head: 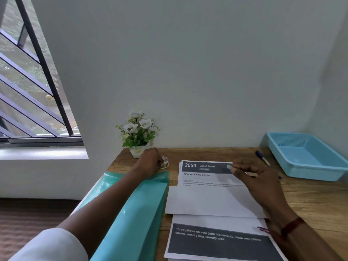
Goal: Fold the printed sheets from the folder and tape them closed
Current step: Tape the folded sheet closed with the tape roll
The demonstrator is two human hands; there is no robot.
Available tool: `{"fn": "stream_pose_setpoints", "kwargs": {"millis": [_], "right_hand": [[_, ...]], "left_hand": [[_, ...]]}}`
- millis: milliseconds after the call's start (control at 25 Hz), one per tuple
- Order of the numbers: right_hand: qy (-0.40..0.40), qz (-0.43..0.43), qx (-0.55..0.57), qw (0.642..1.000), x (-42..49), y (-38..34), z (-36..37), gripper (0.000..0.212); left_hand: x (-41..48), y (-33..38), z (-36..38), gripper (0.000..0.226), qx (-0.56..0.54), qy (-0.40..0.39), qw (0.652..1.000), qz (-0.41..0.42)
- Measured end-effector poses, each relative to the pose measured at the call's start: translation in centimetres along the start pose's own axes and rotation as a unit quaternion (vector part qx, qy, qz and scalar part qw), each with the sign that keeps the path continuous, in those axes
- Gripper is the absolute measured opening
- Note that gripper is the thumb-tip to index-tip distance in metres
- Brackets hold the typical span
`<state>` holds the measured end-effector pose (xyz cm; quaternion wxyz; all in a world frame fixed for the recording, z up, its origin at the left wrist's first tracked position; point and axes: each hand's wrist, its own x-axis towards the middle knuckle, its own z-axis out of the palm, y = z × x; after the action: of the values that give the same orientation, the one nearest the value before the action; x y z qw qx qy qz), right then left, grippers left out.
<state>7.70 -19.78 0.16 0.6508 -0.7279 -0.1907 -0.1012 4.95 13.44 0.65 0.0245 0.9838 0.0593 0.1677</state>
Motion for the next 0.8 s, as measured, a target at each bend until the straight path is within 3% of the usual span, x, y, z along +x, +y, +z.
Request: {"fn": "stream_pose_setpoints", "kwargs": {"millis": [200, 360, 440, 520, 600, 800], "right_hand": [[0.013, 0.003, -0.001, 1.0, 0.4, 0.5, -0.5, 0.016], [0.035, -0.013, -0.006, 0.999, 0.8, -0.1, -1.6, 0.015], [0.049, -0.026, 0.004, 0.998, 1.0, -0.3, -2.3, 0.013], [0.052, -0.031, 0.006, 0.998, 0.7, -0.2, -3.0, 0.012], [0.043, -0.028, -0.029, 0.998, 0.4, 0.3, -4.1, 0.015], [-0.017, -0.002, -0.082, 0.996, 0.1, 2.0, -7.6, 0.013]], "left_hand": [[0.5, 0.1, -0.1, 0.015, -0.003, -0.012, 1.0, -0.007], [-0.8, 2.5, -1.5, 0.028, -0.074, 0.095, 0.989, -0.084], [-2.6, 6.4, -2.2, 0.033, -0.109, 0.141, 0.984, -0.029], [-4.9, 10.8, -2.4, 0.032, -0.137, 0.14, 0.977, 0.086], [-6.8, 14.3, -2.1, 0.03, -0.154, 0.099, 0.971, 0.154], [-7.3, 19.1, -0.6, 0.039, -0.143, -0.027, 0.97, 0.195]]}}
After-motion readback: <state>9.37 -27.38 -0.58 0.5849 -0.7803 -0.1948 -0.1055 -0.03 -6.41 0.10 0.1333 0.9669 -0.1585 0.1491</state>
